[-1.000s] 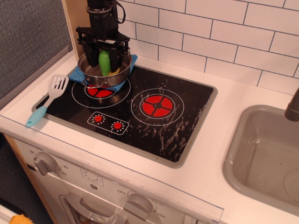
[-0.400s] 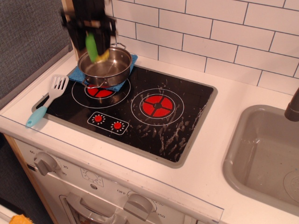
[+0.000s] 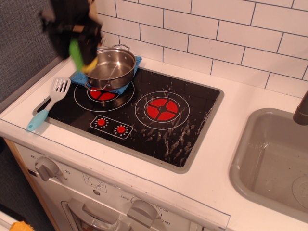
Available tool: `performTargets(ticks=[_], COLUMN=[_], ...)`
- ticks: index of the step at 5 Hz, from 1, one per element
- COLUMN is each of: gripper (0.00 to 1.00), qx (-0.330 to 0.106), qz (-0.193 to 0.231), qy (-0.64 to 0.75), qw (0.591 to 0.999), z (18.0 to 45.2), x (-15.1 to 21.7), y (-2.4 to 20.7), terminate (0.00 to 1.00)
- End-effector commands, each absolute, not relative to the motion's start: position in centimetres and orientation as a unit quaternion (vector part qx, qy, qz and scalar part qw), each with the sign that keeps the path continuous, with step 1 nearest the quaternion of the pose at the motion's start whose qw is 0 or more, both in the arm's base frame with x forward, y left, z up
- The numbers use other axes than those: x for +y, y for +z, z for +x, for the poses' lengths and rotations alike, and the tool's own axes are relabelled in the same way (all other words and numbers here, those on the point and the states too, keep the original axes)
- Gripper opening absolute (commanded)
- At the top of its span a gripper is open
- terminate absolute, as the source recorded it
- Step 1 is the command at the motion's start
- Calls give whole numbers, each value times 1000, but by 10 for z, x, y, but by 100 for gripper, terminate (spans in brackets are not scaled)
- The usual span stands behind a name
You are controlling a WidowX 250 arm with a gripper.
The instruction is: Move the corn from the pot and put next to spatula
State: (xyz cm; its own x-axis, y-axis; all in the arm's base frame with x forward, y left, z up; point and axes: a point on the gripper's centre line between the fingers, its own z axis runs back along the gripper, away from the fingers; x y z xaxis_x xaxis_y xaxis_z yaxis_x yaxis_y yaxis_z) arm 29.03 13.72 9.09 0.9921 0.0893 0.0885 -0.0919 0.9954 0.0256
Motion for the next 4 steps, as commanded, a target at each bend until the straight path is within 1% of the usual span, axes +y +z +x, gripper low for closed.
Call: performTargets(ticks=[1, 2, 3, 4], gripper=[0, 0, 0, 0], qx=[-7, -4, -3, -5], qz=[47, 53, 49, 42], qy=[68, 65, 52, 46], qw=[997, 996, 997, 998], z=[237, 235, 244, 254], x=[152, 152, 147, 141], y=[73, 62, 53, 48], terminate=[0, 0, 0, 0])
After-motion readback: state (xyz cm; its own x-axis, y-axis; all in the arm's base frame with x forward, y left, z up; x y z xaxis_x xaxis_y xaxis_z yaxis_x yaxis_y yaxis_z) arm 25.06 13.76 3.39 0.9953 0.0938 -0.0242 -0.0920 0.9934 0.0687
